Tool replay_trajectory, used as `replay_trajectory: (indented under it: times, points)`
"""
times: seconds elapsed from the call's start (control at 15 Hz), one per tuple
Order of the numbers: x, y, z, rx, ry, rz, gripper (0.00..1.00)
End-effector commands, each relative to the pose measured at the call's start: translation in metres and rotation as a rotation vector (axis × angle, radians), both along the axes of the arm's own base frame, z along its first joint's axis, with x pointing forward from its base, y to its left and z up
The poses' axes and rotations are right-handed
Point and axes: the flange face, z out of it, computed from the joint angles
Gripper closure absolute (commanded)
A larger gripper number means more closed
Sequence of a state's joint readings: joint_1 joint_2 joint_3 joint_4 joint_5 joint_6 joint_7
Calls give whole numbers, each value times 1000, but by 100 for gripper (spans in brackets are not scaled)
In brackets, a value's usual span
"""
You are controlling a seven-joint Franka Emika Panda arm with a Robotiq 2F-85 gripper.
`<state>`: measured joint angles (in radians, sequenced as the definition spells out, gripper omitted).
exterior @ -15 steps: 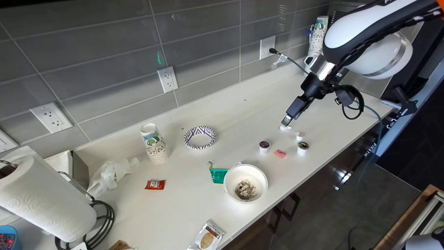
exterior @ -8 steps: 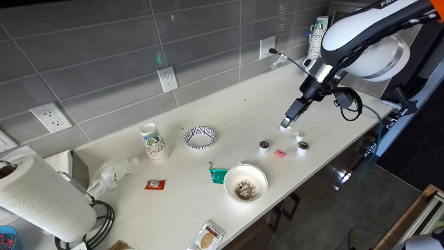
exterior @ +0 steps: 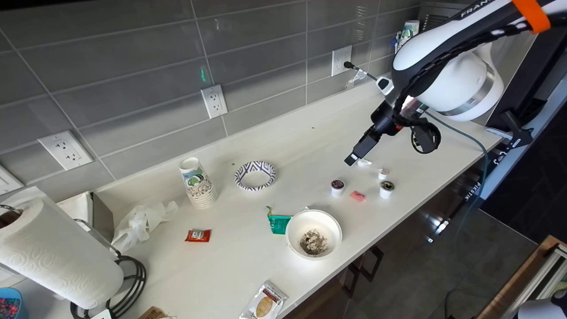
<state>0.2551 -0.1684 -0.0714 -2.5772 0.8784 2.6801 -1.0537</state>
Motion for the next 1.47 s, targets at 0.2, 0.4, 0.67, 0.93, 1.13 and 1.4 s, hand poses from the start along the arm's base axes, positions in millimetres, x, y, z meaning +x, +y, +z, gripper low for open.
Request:
replay_trajectory:
  times: [0.2,0.4,0.67,0.93,1.13,1.4]
  points:
    - [7,5,-56,11,35,42,0]
    - [1,2,-56,8,51,41,0]
    - [6,4,-72,6,76,43,0]
    - [14,7,-83,-98,7,2,0]
    - [20,13,-88,-116,-39,-29,0]
    - [29,14,-101,-162,-64,-40,0]
